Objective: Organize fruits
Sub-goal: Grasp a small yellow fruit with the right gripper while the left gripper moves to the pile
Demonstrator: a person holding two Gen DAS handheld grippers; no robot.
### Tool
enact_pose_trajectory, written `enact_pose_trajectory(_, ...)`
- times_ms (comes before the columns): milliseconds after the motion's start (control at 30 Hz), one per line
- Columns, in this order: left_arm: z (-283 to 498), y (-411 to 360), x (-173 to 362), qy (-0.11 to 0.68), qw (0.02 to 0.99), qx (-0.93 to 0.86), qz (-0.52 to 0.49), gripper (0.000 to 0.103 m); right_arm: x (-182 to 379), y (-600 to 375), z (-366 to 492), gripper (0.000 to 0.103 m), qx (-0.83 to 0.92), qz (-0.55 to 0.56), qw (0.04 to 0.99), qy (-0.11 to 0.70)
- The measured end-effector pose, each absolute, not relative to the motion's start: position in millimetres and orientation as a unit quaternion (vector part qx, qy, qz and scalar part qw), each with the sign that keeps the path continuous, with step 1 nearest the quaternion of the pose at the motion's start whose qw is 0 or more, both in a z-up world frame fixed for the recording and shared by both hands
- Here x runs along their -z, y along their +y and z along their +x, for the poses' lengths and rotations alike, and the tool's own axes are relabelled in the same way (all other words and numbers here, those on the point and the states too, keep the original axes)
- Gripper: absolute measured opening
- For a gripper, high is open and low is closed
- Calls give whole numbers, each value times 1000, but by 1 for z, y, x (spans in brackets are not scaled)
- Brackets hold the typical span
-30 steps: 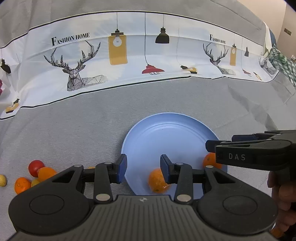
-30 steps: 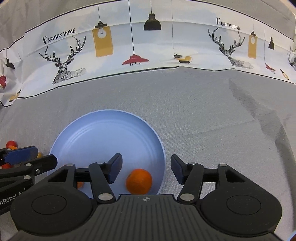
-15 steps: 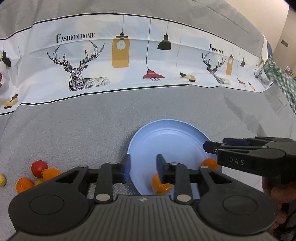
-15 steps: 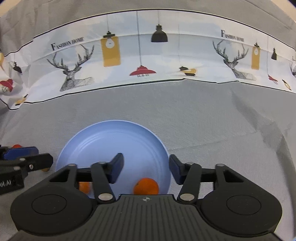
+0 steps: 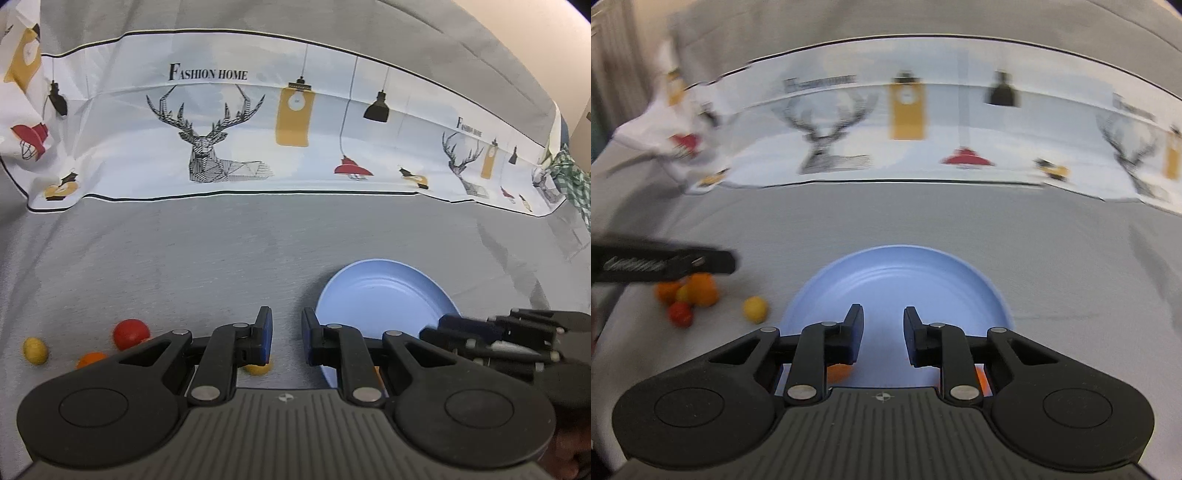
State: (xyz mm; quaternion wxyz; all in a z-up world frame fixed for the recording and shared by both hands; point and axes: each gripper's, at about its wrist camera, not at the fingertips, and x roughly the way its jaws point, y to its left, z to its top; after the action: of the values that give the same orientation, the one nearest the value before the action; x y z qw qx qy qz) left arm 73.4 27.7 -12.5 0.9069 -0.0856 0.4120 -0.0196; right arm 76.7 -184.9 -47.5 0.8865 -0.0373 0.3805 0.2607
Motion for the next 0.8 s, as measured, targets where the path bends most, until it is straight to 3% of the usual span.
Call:
enact_pose_trajectory(300,75,36,15,421,903,6,-89,18,60,-131,28,26,-411,-180,814,370)
enact_pose_trajectory(800,73,49,13,420,902,-10,-98,18,91,-107,12,32,-395,-296,788,369)
